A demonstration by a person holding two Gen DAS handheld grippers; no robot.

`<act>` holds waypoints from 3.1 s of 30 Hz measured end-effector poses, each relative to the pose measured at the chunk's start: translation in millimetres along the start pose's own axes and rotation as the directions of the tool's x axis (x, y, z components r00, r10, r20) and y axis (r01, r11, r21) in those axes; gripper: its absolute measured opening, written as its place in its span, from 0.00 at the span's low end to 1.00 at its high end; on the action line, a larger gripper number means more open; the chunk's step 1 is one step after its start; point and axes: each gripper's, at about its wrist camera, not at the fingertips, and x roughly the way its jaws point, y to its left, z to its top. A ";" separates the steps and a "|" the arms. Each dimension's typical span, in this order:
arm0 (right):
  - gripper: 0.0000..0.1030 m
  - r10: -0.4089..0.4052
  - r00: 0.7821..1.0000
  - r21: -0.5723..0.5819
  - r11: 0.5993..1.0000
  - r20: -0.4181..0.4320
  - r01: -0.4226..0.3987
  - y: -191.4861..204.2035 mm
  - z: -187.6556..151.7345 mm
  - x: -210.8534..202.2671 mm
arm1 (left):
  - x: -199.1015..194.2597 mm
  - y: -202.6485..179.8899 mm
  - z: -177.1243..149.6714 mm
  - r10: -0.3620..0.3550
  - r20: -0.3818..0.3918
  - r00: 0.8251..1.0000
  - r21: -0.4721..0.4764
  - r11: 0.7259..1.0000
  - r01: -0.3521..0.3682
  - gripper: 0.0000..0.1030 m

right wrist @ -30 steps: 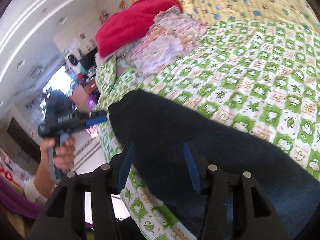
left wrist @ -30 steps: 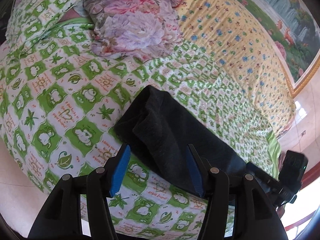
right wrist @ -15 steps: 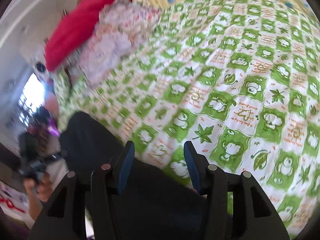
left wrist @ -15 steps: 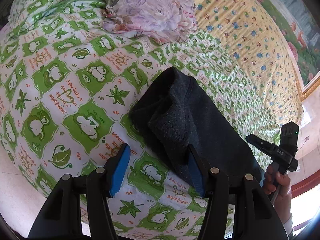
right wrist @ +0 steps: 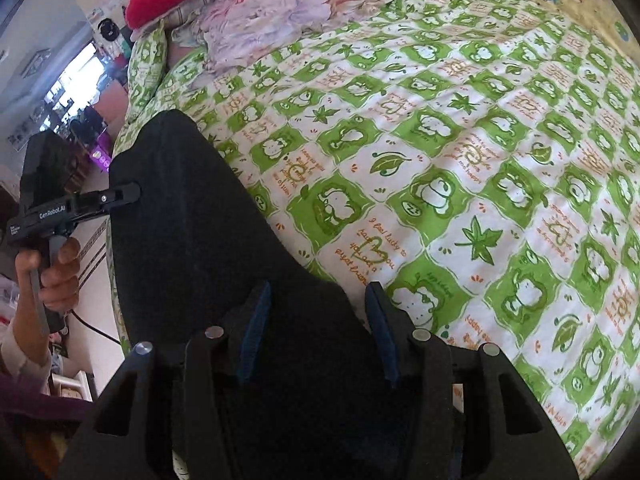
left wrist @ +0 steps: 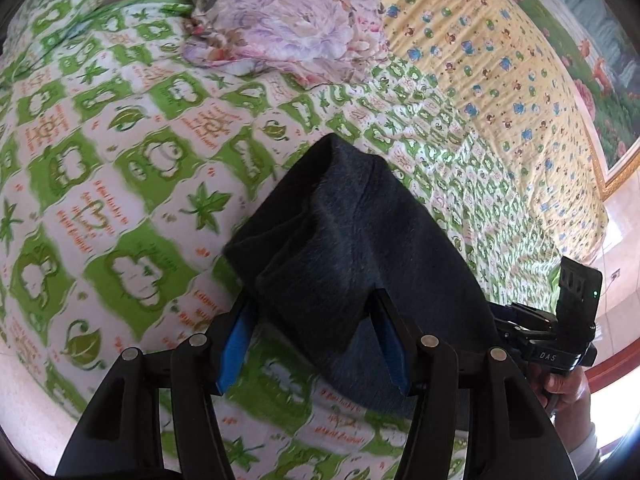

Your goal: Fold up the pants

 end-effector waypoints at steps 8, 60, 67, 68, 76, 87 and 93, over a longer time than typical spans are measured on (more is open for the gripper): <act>0.15 0.030 0.999 0.020 0.999 0.009 -0.031 -0.5 6.5 -11.8 | -2.3 -12.9 8.0 -0.040 0.045 0.998 0.049 0.998 0.037 0.21; 0.16 -0.403 0.858 0.610 0.780 0.318 0.140 -10.3 -208.4 -164.5 | 14.2 -195.1 -48.9 -0.183 -0.128 0.975 0.409 0.886 0.219 0.63; 0.45 -0.469 0.829 0.692 0.707 0.306 0.145 -9.6 -252.3 -185.8 | 30.2 -249.7 -67.6 -0.204 -0.201 0.958 0.510 0.813 0.280 0.66; 0.47 -0.480 0.823 0.701 0.698 0.305 0.147 -9.8 -257.1 -188.1 | 32.0 -255.1 -69.1 -0.207 -0.212 0.955 0.519 0.804 0.290 0.66; 0.47 -0.561 0.773 0.784 0.605 0.295 0.141 -17.7 -296.9 -215.4 | 48.6 -305.8 -88.7 -0.208 -0.293 0.933 0.615 0.706 0.350 0.69; 0.47 -0.612 0.746 0.885 0.461 0.262 0.067 -42.2 -336.0 -230.6 | 79.0 -377.5 -117.6 -0.176 -0.396 0.901 0.723 0.546 0.424 0.71; 0.47 -0.596 0.751 0.901 0.433 0.284 0.003 -53.0 -341.2 -229.1 | 97.8 -408.2 -128.3 -0.155 -0.454 0.877 0.740 0.483 0.468 0.72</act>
